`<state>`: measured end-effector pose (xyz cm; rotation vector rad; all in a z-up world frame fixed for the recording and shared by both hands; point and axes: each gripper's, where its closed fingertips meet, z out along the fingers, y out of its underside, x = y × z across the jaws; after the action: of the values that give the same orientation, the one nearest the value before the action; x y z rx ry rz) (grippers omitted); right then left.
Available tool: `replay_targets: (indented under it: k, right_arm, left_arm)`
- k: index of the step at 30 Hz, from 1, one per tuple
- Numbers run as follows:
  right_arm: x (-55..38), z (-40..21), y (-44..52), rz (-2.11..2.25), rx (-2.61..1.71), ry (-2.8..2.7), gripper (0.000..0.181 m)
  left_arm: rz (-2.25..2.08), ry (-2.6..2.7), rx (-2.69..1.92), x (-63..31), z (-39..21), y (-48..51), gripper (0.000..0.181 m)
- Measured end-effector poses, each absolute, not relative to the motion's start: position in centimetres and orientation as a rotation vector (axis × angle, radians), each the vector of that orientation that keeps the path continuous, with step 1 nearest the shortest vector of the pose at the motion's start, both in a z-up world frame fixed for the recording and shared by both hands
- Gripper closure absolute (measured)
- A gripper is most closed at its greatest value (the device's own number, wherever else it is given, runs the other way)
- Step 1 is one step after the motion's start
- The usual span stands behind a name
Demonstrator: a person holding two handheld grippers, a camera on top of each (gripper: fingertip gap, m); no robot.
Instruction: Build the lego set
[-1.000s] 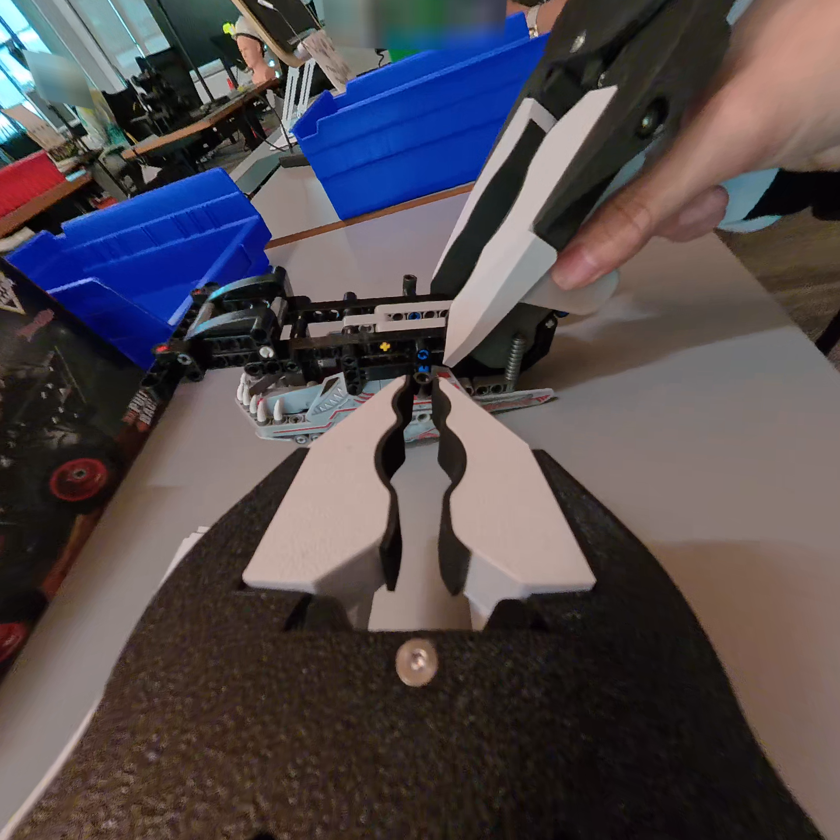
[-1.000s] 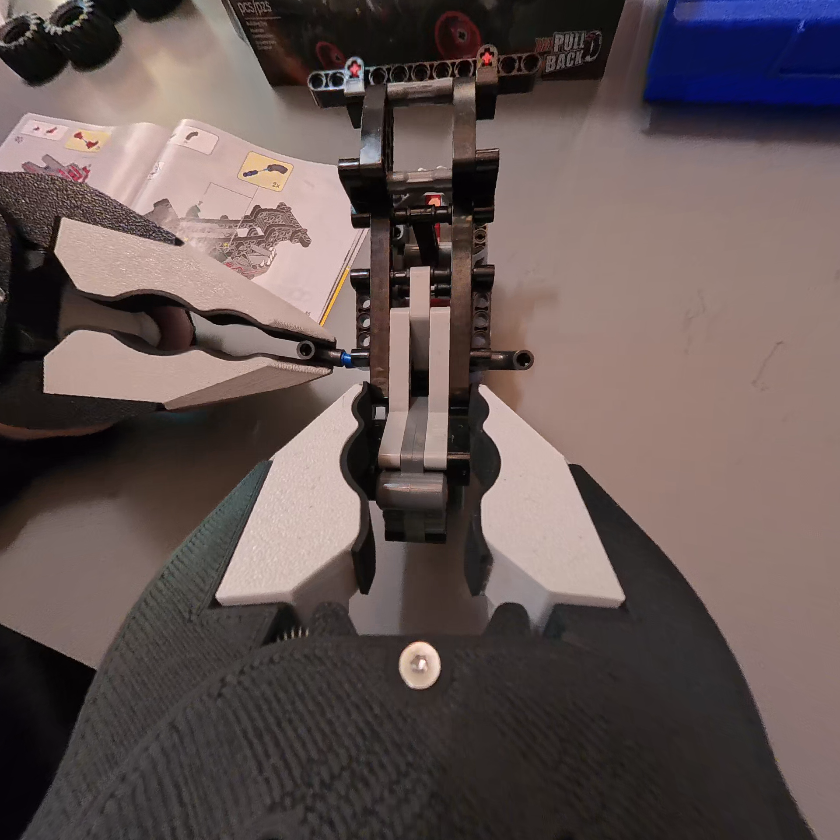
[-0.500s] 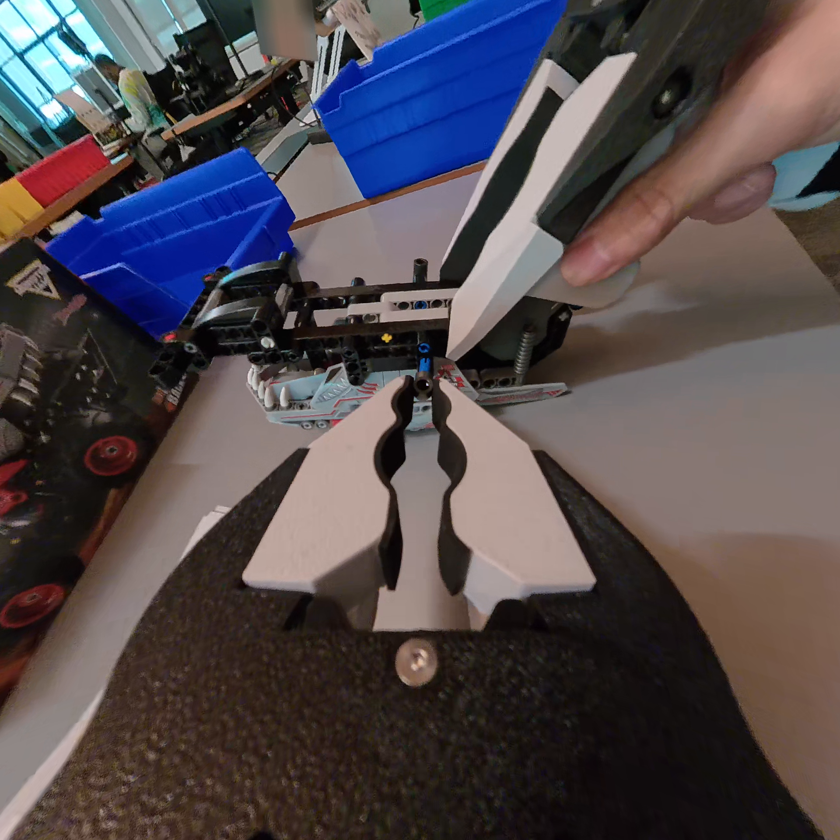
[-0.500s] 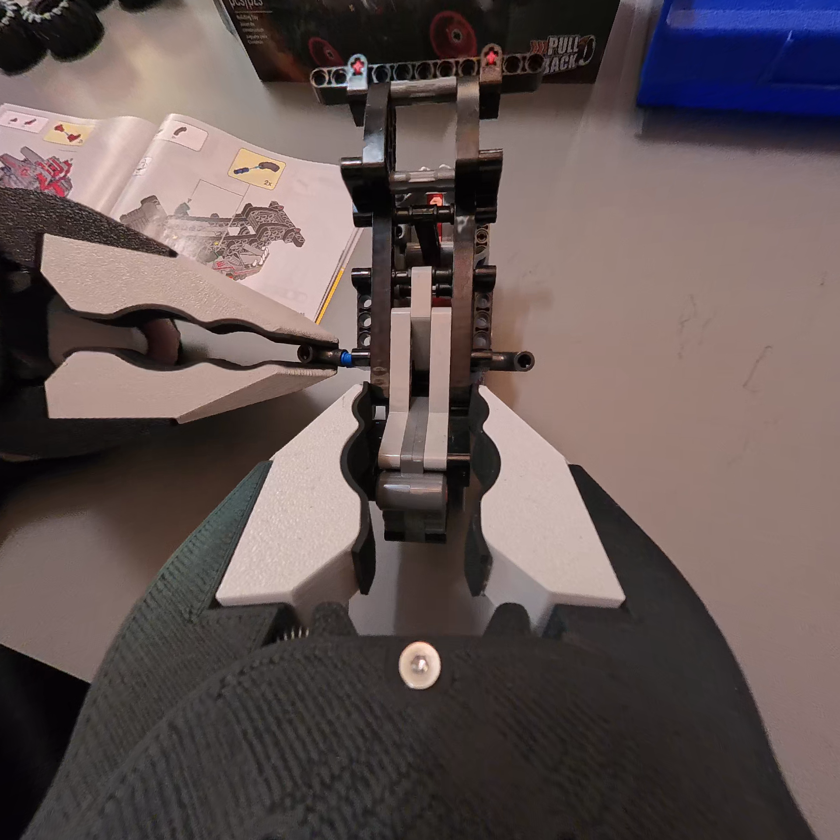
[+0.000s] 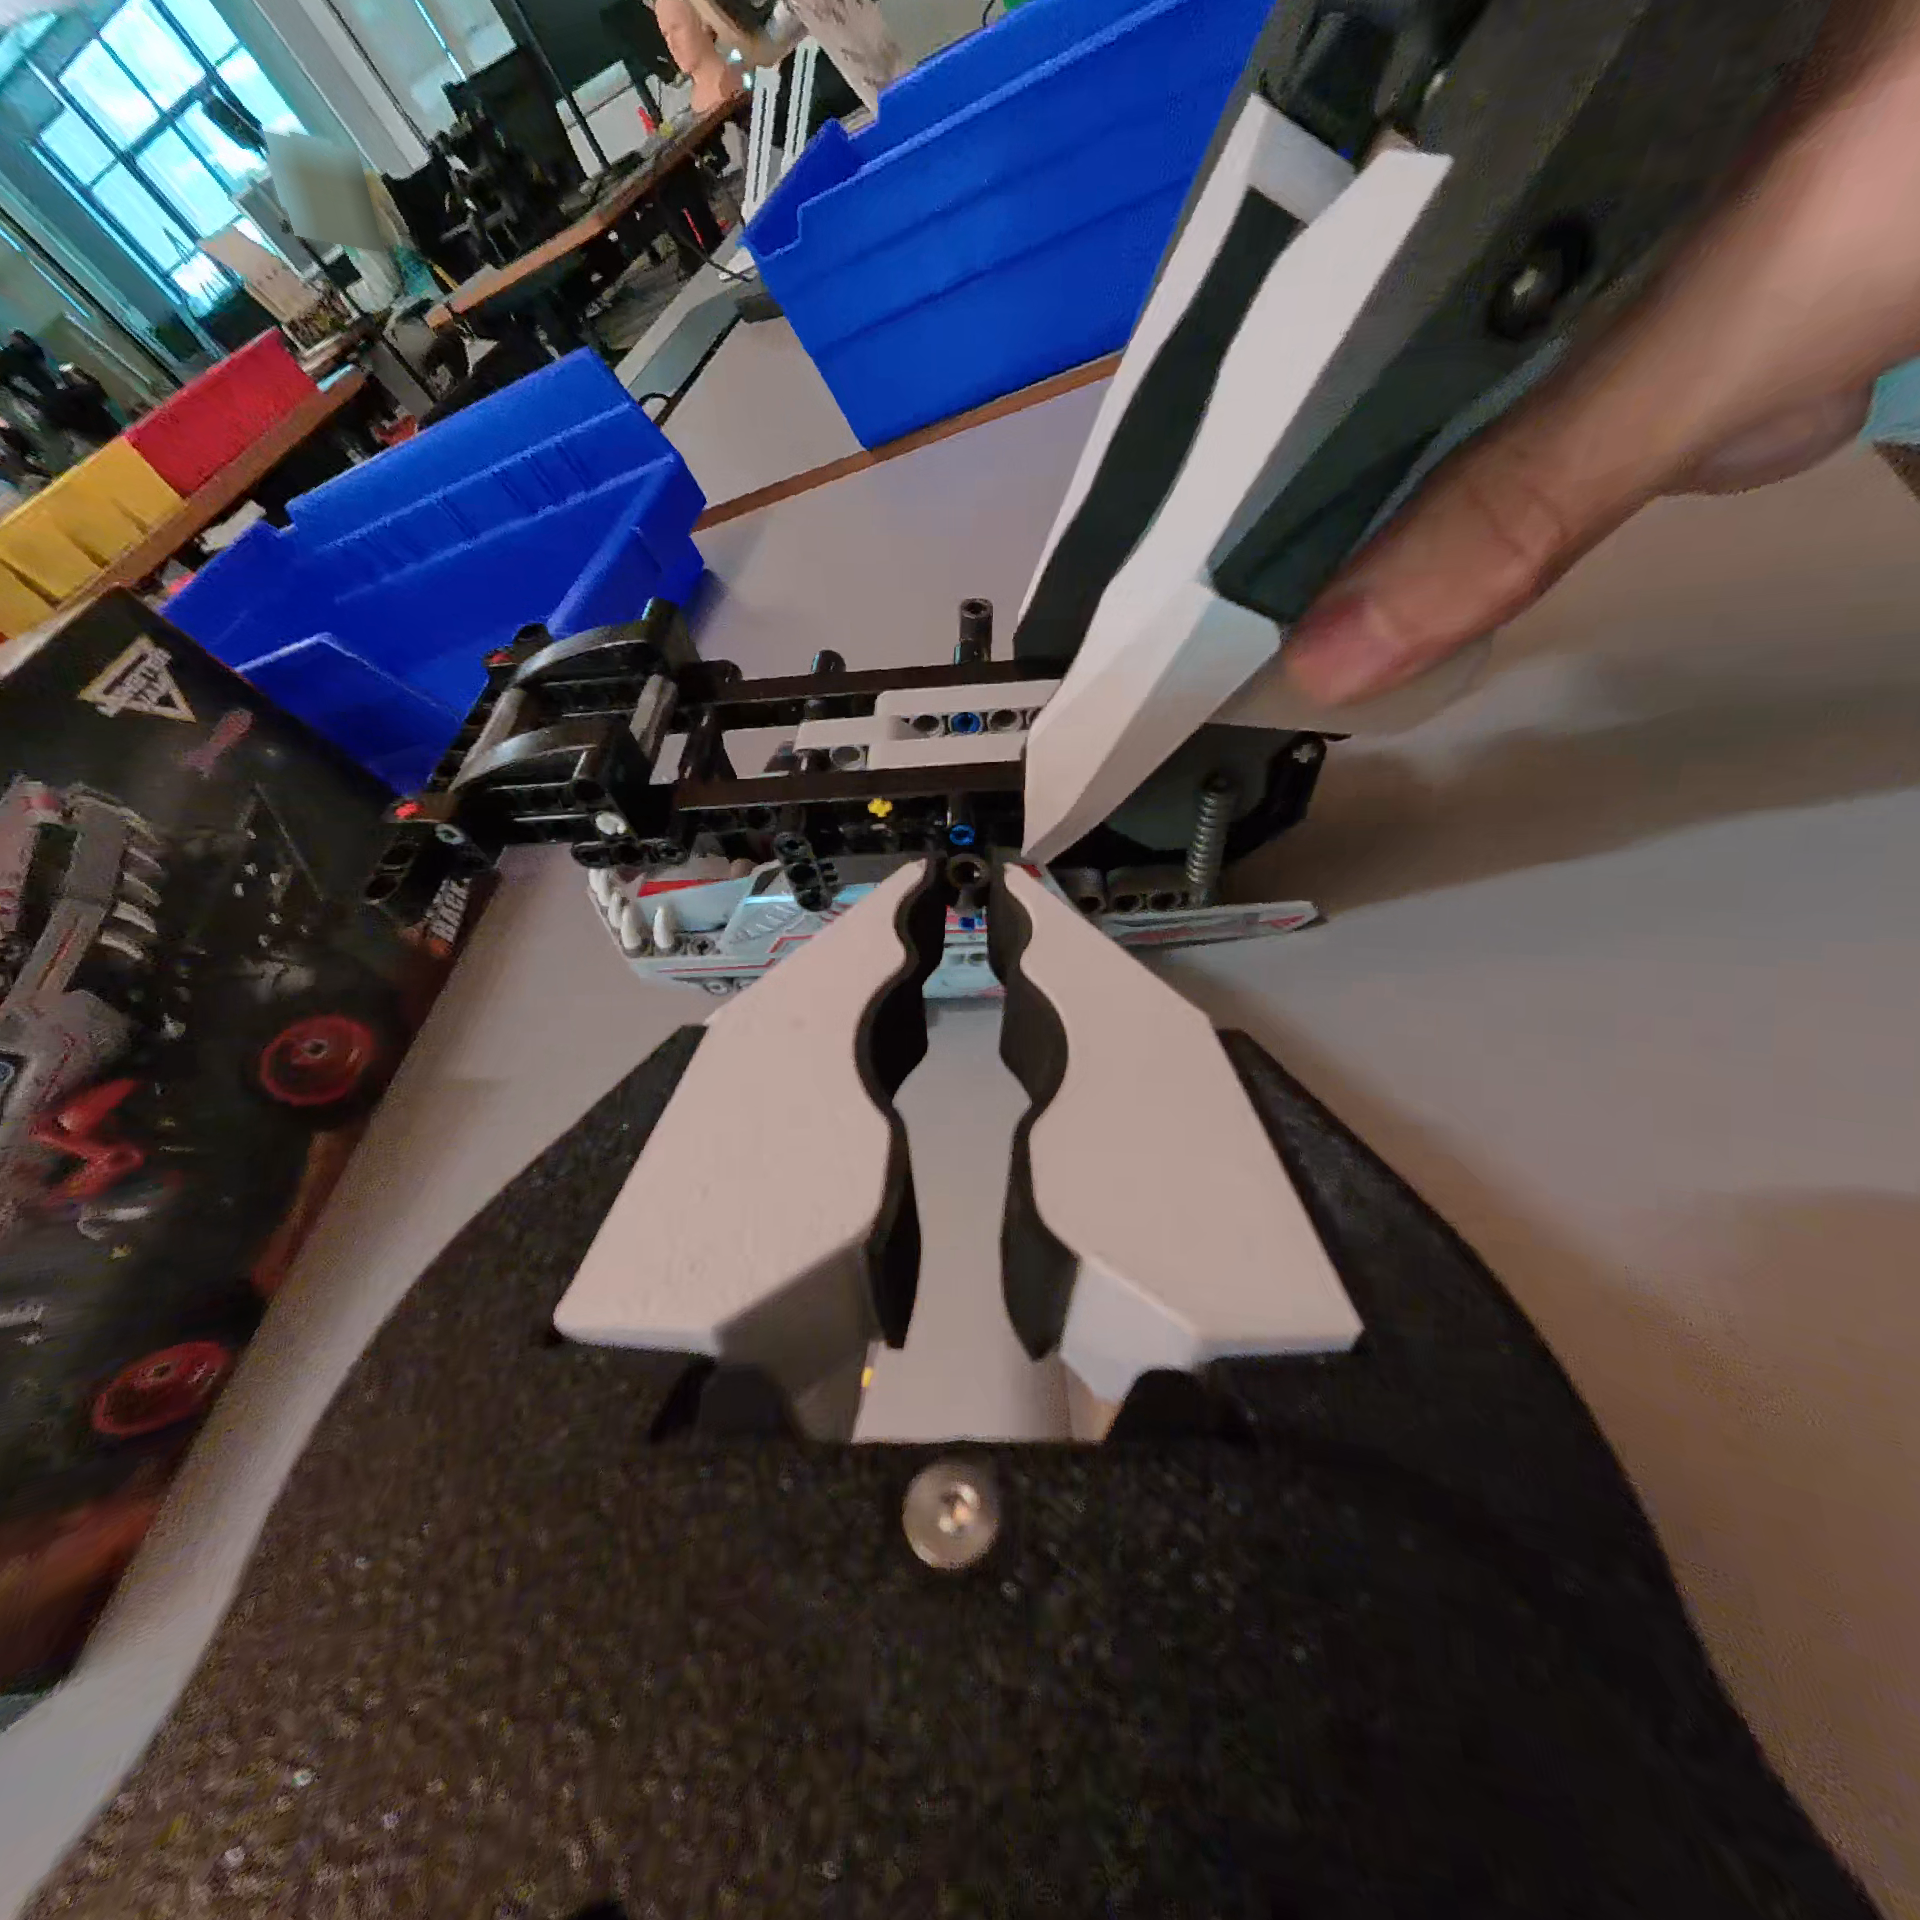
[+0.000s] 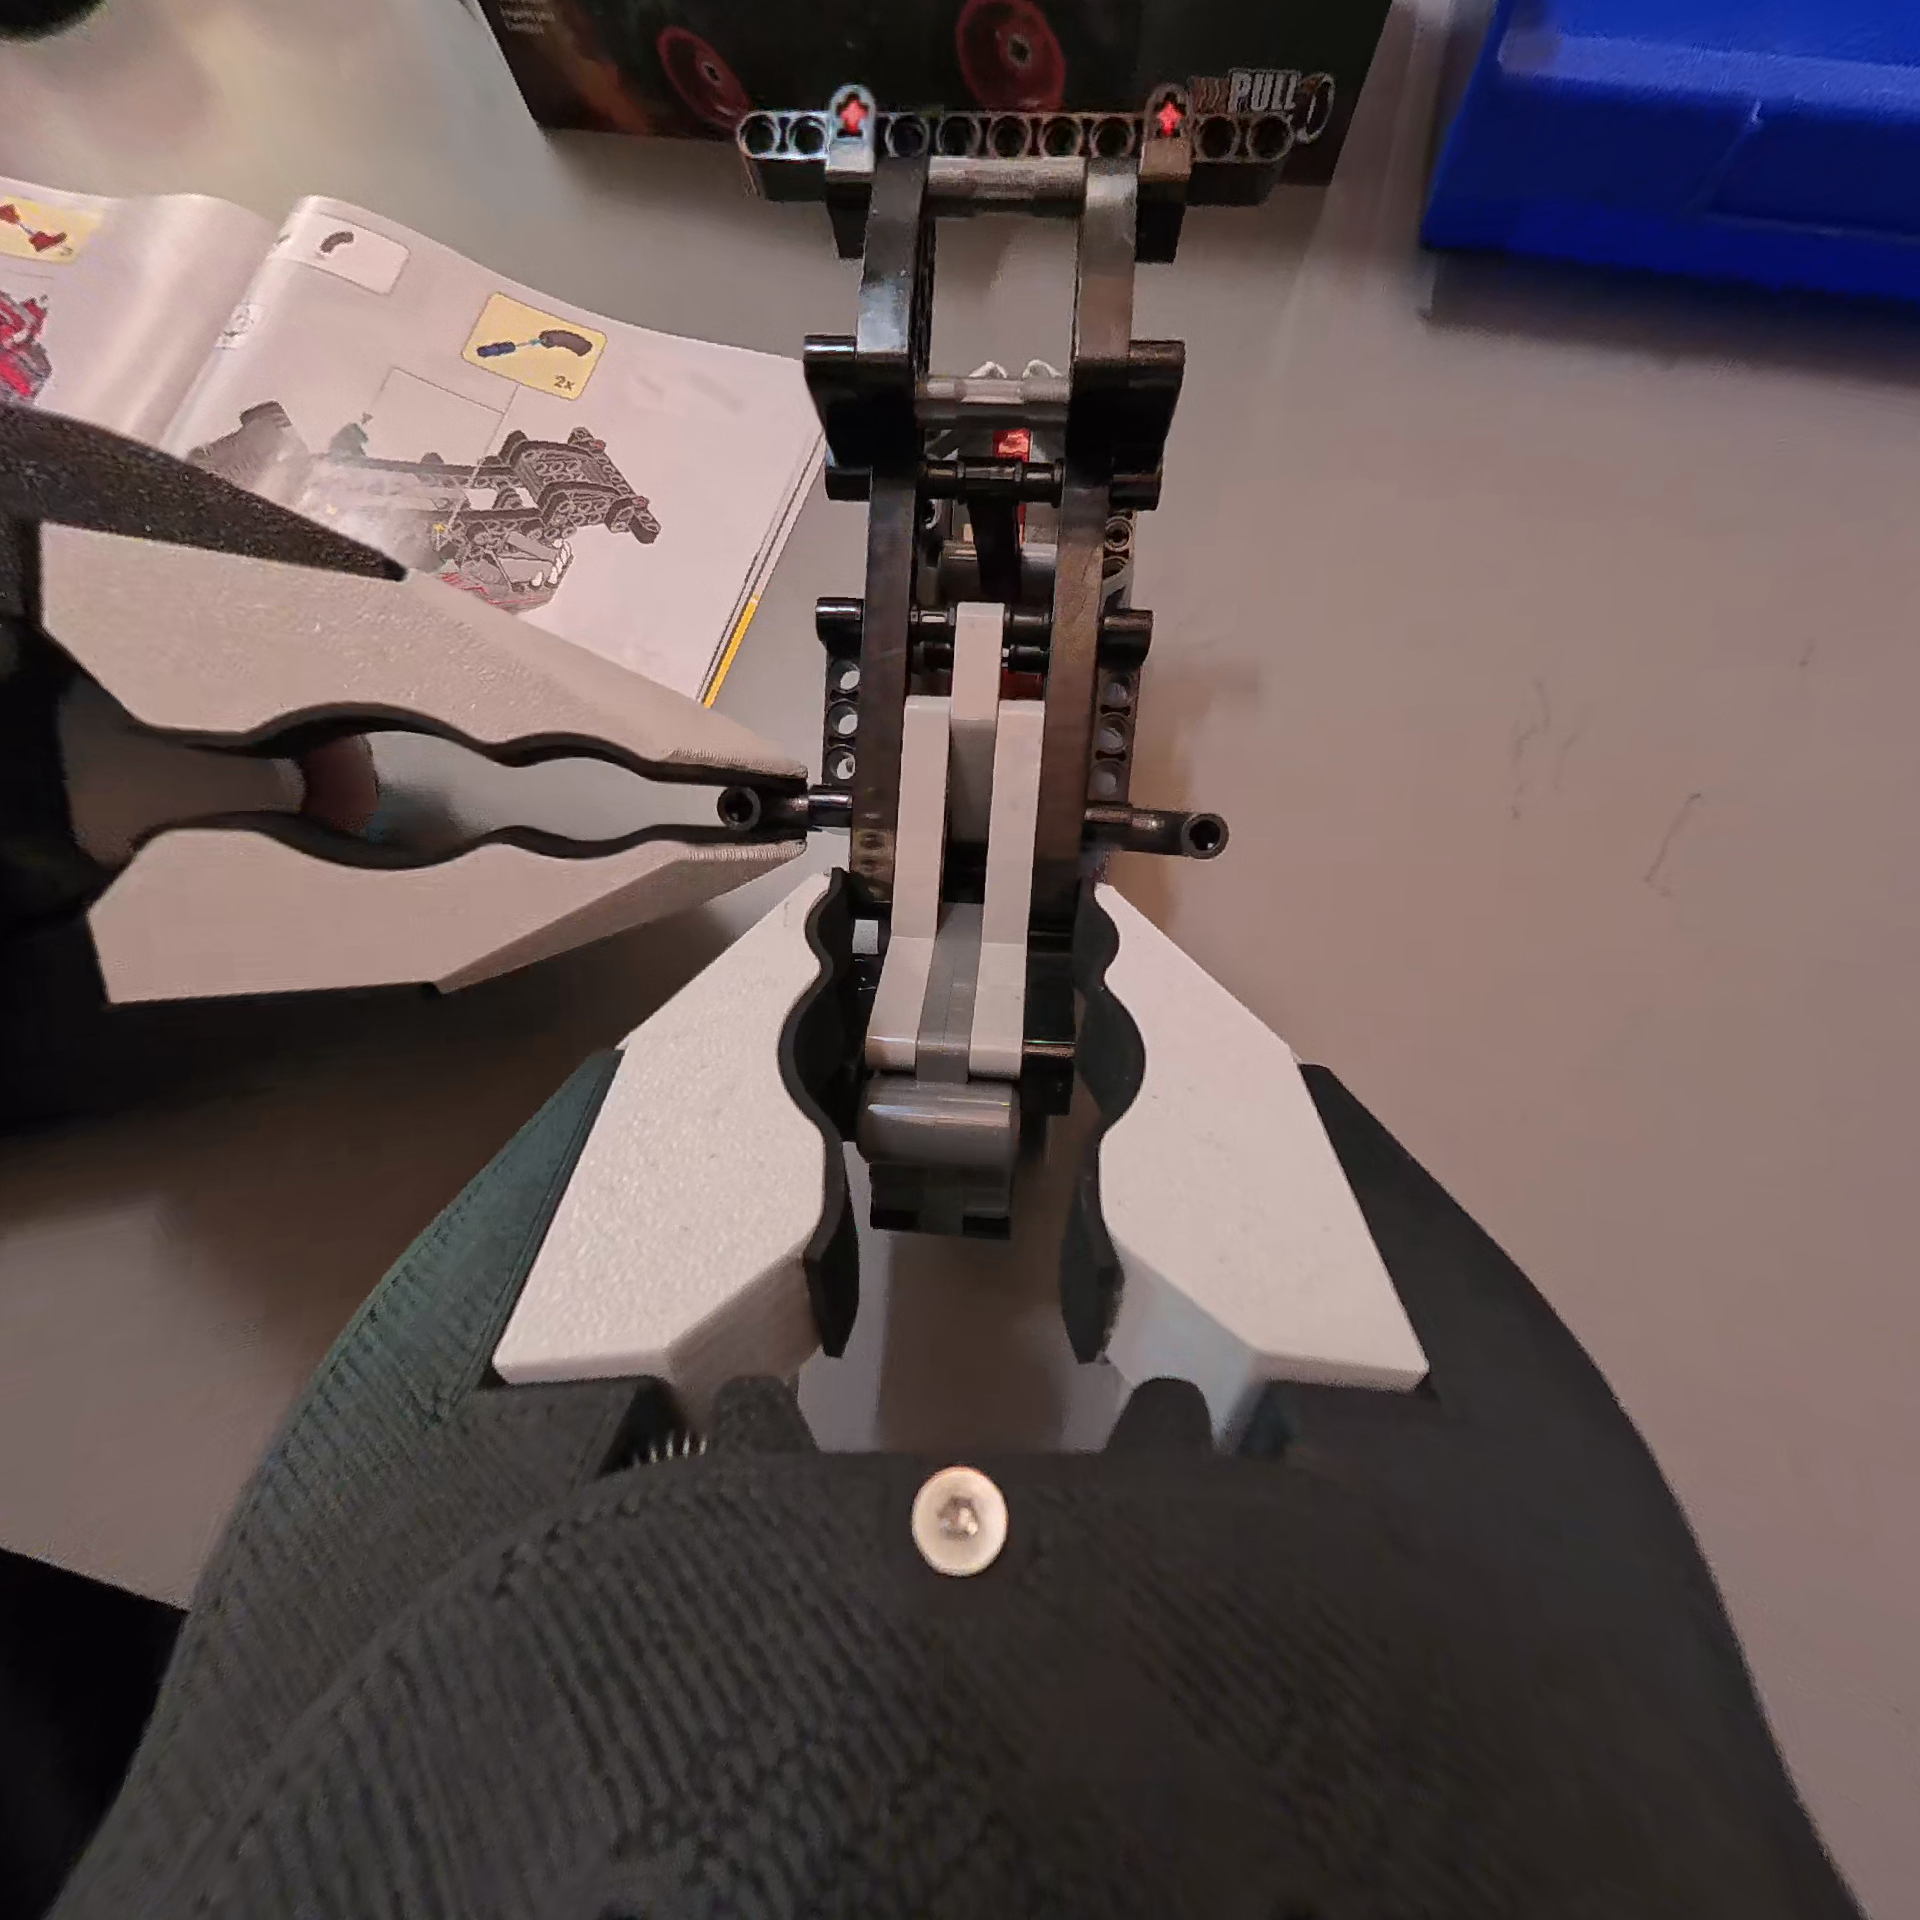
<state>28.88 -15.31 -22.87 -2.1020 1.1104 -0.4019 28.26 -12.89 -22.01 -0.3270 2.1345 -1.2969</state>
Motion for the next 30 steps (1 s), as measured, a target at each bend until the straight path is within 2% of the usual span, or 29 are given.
replay_targets:
  k: [9, 15, 20, 25, 30]
  right_arm:
    - [29.0, -22.8, -15.2, -0.421, -2.096, 1.125, 0.139]
    - [28.9, -22.7, -14.8, -0.508, -2.122, 1.127, 0.139]
    - [28.1, -22.6, -14.2, -0.532, -2.103, 1.101, 0.139]
    - [27.4, -22.5, -13.8, -0.585, -2.132, 1.118, 0.14]
    - [26.6, -22.3, -12.9, -0.587, -2.1, 1.103, 0.138]
  left_arm:
    - [-1.334, 2.143, -0.339, 28.2, -22.1, -12.8, 0.176]
    - [-1.348, 2.209, -0.289, 26.5, -21.7, -11.2, 0.15]
    - [-1.521, 2.191, -0.412, 26.7, -18.6, -8.4, 0.152]
    - [-1.495, 2.428, -0.511, 25.4, -21.0, -7.5, 0.155]
    - [-1.453, 2.446, -0.468, 23.5, -21.3, -6.2, 0.155]
